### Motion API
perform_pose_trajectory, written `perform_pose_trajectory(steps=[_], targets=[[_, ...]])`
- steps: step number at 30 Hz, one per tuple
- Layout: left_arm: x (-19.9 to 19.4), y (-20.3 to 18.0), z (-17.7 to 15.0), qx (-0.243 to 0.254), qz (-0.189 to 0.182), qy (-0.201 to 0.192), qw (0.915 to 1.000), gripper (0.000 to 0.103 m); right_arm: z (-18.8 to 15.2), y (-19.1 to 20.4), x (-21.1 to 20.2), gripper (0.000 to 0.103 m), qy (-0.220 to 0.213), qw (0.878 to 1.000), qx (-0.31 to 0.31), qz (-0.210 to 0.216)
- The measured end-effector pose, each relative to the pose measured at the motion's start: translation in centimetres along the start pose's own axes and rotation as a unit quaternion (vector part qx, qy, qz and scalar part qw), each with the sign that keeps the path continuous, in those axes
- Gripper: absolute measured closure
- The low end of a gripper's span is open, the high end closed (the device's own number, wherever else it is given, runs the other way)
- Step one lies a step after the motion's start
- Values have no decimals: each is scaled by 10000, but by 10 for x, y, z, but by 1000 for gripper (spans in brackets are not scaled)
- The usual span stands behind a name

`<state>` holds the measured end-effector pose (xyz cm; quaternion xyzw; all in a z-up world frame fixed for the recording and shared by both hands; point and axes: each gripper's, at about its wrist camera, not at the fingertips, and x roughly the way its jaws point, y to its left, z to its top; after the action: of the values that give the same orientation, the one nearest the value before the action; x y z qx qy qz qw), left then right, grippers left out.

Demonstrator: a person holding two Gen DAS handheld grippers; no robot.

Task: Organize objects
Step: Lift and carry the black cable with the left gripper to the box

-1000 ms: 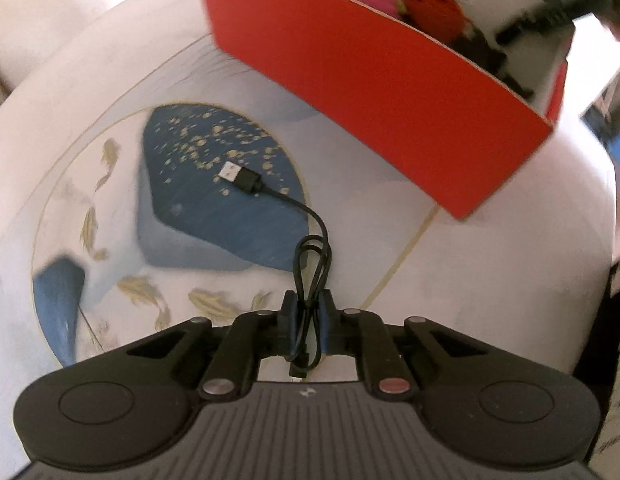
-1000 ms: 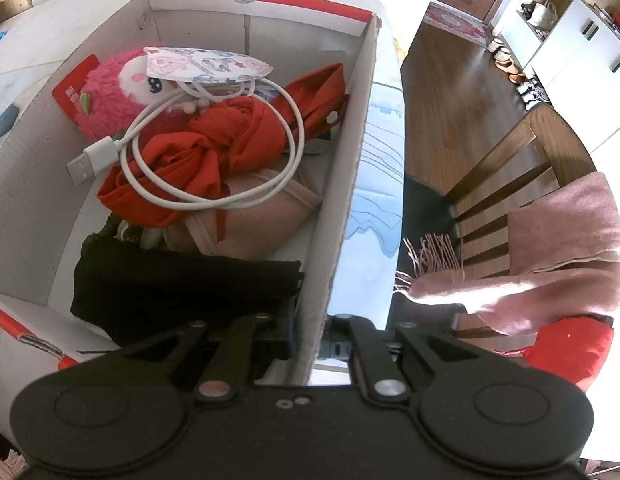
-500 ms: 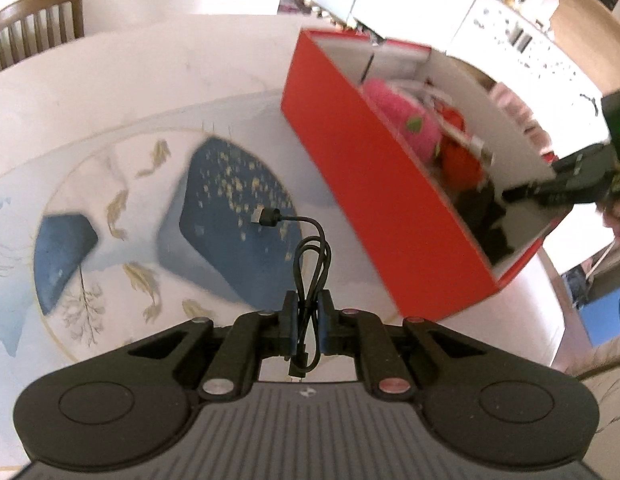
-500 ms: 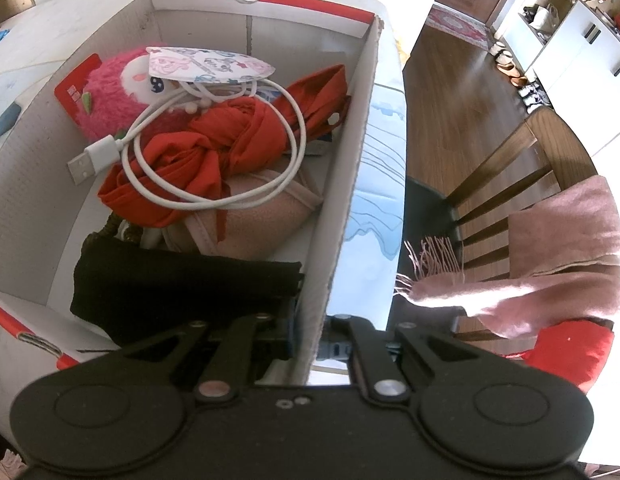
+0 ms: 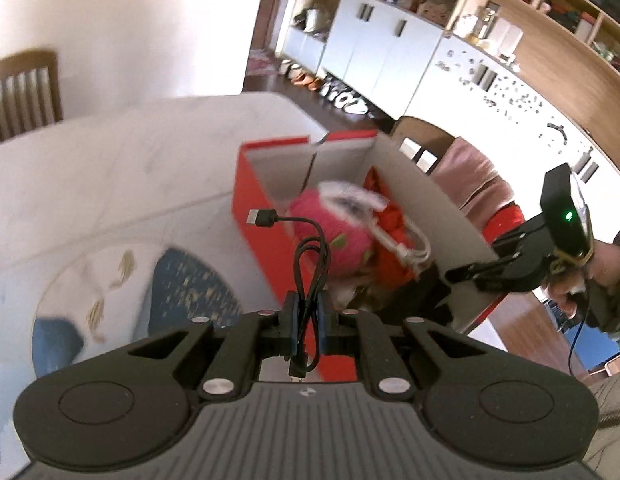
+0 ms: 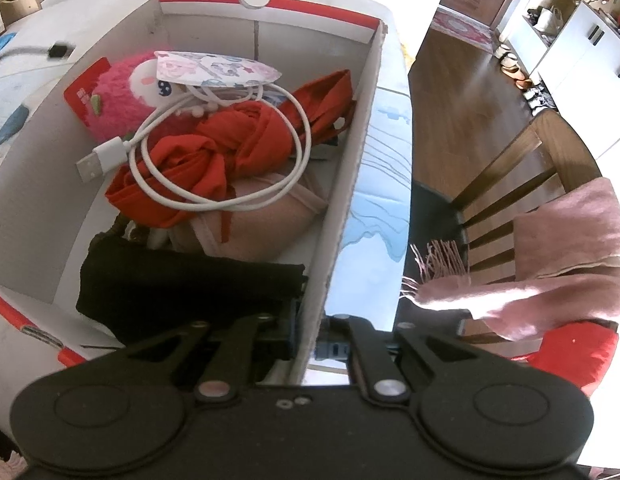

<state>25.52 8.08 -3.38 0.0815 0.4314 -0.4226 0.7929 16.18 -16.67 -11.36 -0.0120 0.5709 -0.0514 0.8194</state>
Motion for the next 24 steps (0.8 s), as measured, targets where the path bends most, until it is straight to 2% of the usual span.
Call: perform_pose_trajectory(steps=[12, 17, 24], targets=[[32, -66, 48, 931, -344, -61, 9950, 95, -3, 3, -1, 96, -36, 9999, -6, 95], [61, -89, 61, 1205, -382, 90, 9919, 95, -3, 2, -1, 96, -47, 9999, 19, 106], [102, -109, 63, 1567, -316, 412, 9863, 95, -3, 3, -1, 96, -58, 9999, 47, 113]])
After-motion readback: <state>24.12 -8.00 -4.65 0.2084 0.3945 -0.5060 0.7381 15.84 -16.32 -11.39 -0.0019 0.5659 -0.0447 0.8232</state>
